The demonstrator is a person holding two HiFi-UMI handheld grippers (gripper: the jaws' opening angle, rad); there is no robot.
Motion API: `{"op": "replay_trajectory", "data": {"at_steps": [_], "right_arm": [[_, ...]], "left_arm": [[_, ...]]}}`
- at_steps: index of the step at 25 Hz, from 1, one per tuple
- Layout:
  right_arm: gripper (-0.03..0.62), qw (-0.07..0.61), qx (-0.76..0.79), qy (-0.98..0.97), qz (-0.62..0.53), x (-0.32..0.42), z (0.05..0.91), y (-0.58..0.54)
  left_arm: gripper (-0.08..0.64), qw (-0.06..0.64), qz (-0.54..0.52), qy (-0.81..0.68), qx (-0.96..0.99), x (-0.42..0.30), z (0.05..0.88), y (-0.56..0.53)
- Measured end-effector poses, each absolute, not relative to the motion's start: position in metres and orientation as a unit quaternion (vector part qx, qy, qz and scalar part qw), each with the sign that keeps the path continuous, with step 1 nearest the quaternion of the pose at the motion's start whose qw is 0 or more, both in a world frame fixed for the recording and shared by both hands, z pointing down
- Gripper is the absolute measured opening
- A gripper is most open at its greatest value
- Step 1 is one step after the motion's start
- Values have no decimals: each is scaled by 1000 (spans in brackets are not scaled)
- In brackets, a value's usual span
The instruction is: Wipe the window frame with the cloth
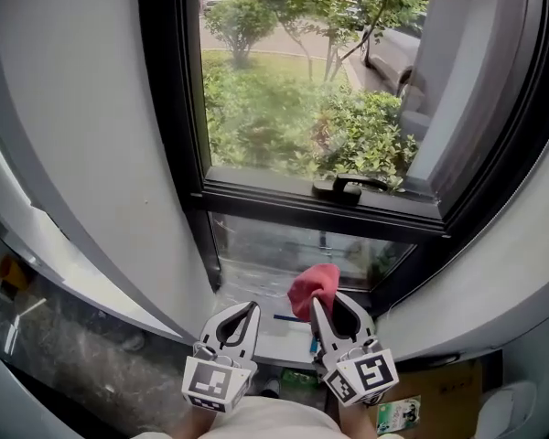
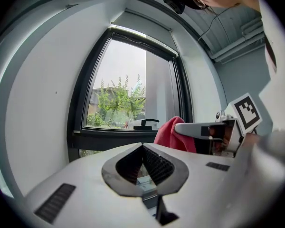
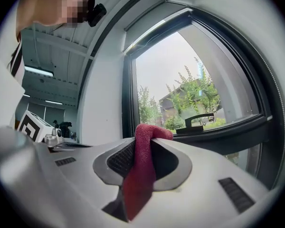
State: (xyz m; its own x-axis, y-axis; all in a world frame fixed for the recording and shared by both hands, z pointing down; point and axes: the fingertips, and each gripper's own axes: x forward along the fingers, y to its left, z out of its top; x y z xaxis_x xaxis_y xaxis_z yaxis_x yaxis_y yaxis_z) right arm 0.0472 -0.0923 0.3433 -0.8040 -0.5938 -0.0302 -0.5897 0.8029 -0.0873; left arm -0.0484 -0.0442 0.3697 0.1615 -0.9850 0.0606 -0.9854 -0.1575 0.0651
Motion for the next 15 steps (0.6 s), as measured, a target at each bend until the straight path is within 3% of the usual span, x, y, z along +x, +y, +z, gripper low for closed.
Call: {"op": "replay_trajectory", "data": {"at_steps": [9, 15], "right_arm": [[101, 58, -296, 953, -15, 12, 314, -110], [100, 137, -266, 953, 51, -39, 224, -133]], "left_arm": [[8, 59, 10, -647, 760, -68, 375, -52], [8, 50, 13, -631, 774, -90, 357, -61]]}}
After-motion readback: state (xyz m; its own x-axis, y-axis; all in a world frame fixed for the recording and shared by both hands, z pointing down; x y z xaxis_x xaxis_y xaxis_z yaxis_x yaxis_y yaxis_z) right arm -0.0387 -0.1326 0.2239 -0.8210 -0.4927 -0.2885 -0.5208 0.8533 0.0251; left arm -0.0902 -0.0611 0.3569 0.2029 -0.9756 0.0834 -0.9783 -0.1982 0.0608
